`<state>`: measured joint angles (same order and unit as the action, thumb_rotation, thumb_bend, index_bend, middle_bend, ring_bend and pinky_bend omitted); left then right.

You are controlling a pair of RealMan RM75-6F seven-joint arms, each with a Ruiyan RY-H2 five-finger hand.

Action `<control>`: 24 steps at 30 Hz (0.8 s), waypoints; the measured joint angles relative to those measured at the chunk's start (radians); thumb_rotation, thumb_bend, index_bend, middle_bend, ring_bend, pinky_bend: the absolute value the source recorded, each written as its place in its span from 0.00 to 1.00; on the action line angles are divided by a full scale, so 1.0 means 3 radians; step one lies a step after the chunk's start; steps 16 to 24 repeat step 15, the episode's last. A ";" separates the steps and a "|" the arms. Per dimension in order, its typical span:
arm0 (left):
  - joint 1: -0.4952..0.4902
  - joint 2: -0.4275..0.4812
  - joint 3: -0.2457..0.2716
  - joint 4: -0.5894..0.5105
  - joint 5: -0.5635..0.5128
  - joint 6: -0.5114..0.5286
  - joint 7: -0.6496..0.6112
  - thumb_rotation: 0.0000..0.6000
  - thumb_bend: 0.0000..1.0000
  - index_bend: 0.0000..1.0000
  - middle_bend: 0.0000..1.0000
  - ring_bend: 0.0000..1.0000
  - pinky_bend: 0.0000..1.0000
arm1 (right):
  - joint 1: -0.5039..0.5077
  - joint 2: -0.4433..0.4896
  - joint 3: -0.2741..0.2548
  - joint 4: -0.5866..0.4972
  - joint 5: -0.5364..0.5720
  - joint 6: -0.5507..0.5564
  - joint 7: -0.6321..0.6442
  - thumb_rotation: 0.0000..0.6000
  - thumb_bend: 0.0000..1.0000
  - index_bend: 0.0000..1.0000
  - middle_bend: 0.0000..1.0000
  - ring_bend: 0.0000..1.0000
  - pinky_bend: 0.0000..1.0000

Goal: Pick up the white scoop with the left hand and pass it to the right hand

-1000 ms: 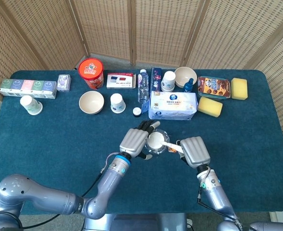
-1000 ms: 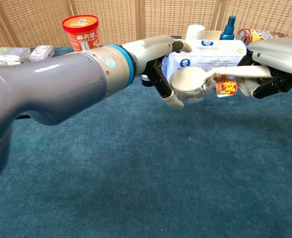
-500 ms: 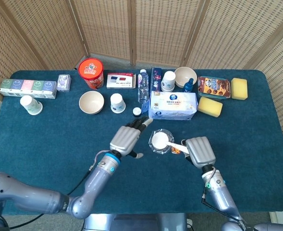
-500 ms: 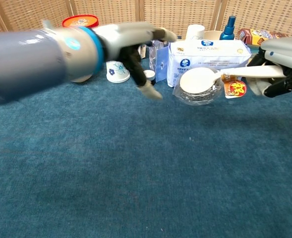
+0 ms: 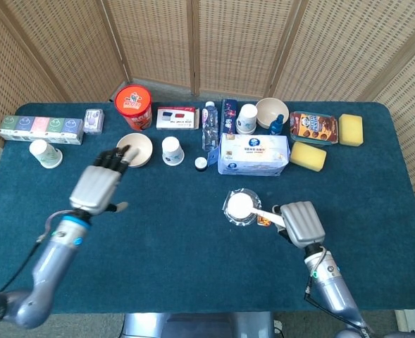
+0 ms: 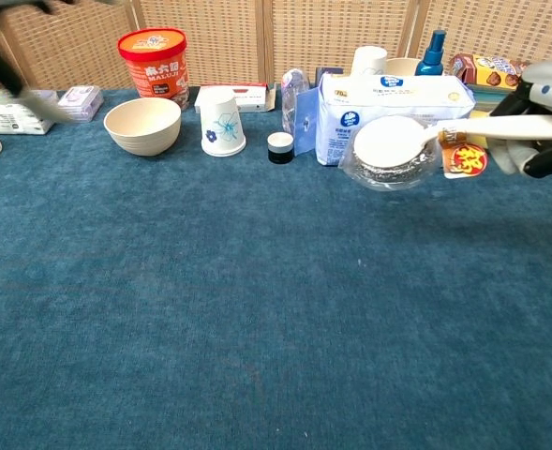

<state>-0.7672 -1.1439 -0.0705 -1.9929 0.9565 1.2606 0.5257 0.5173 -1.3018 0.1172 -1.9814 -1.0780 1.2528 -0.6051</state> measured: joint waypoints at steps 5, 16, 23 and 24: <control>0.0423 0.0312 0.0284 0.0152 0.0566 0.0088 -0.0678 1.00 0.00 0.00 0.00 0.00 0.07 | -0.0028 0.0042 -0.0018 -0.0032 -0.0041 0.0012 0.0051 1.00 0.97 0.80 0.97 0.94 1.00; 0.1058 0.0698 0.0607 0.0698 0.1153 0.0349 -0.1630 1.00 0.00 0.00 0.00 0.00 0.07 | -0.0050 0.0104 -0.0020 -0.0112 -0.0070 0.0034 0.0076 1.00 0.97 0.80 0.97 0.94 1.00; 0.1058 0.0698 0.0607 0.0698 0.1153 0.0349 -0.1630 1.00 0.00 0.00 0.00 0.00 0.07 | -0.0050 0.0104 -0.0020 -0.0112 -0.0070 0.0034 0.0076 1.00 0.97 0.80 0.97 0.94 1.00; 0.1058 0.0698 0.0607 0.0698 0.1153 0.0349 -0.1630 1.00 0.00 0.00 0.00 0.00 0.07 | -0.0050 0.0104 -0.0020 -0.0112 -0.0070 0.0034 0.0076 1.00 0.97 0.80 0.97 0.94 1.00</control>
